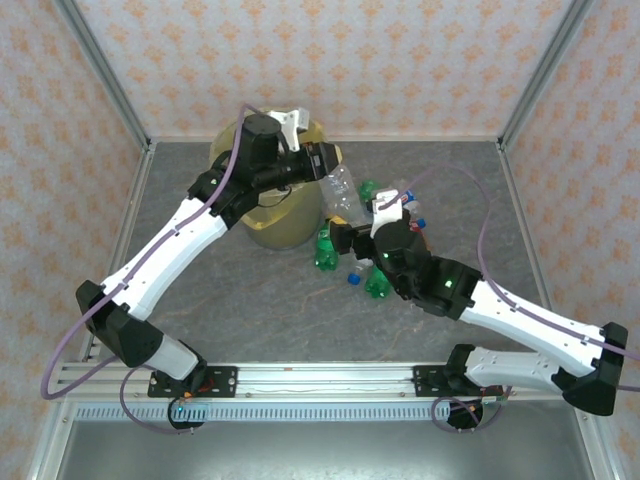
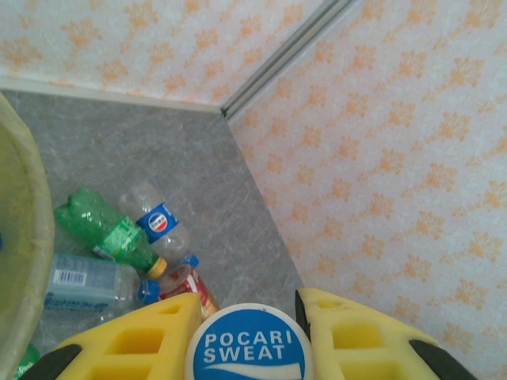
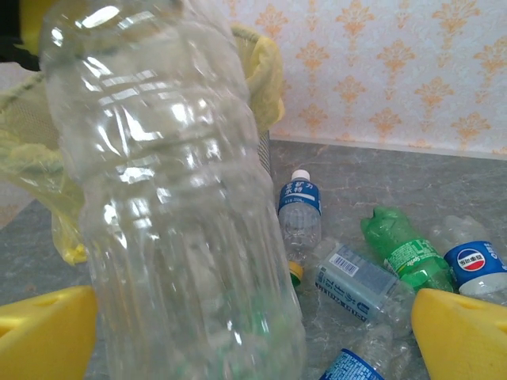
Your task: Put the plastic bottles in the bin
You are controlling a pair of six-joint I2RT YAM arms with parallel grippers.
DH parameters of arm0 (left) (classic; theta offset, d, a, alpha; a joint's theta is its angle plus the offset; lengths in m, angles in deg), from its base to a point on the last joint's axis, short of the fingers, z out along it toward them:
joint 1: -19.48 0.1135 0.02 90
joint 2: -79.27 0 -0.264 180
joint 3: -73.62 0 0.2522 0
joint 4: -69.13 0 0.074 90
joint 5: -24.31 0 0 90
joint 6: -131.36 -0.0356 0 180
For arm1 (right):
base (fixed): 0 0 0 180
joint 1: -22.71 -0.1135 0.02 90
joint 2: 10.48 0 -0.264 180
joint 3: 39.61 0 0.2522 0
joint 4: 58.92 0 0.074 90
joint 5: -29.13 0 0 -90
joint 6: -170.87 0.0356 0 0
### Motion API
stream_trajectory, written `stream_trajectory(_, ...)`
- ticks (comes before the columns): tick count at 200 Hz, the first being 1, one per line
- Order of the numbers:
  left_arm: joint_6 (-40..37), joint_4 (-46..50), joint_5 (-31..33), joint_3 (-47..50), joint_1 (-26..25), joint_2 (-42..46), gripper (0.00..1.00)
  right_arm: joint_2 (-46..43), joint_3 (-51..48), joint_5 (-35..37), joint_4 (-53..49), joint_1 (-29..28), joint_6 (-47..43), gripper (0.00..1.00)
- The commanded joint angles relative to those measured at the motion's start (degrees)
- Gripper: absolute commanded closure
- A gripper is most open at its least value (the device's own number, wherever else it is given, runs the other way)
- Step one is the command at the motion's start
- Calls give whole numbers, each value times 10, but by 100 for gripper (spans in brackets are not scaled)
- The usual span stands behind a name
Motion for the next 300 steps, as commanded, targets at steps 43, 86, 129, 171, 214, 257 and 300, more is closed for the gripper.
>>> stream_trajectory(43, -4, -31, 119, -17, 97, 80, 79, -47, -18, 50, -21, -2, 44, 0)
stream_trajectory(86, -82, -21, 245, -25, 130, 90, 78, -51, -19, 50, -32, -2, 57, 0)
stream_trajectory(129, -185, 5, 352, -45, 129, 49, 78, -43, -15, 49, -28, -2, 54, 0)
stream_trajectory(171, -245, -1, 399, -34, 129, 10, 77, -29, -11, 49, -26, -2, 49, 0)
stream_trajectory(214, -257, 5, 388, -33, 127, -34, 72, -20, -4, 57, -28, -2, 46, 0)
stream_trajectory(257, -255, 37, 375, -58, 117, -56, 31, -20, -5, 83, -34, -2, 55, 0)
stream_trajectory(300, -243, 55, 350, -72, 109, -50, 13, -18, -11, 113, -46, -2, 79, 0)
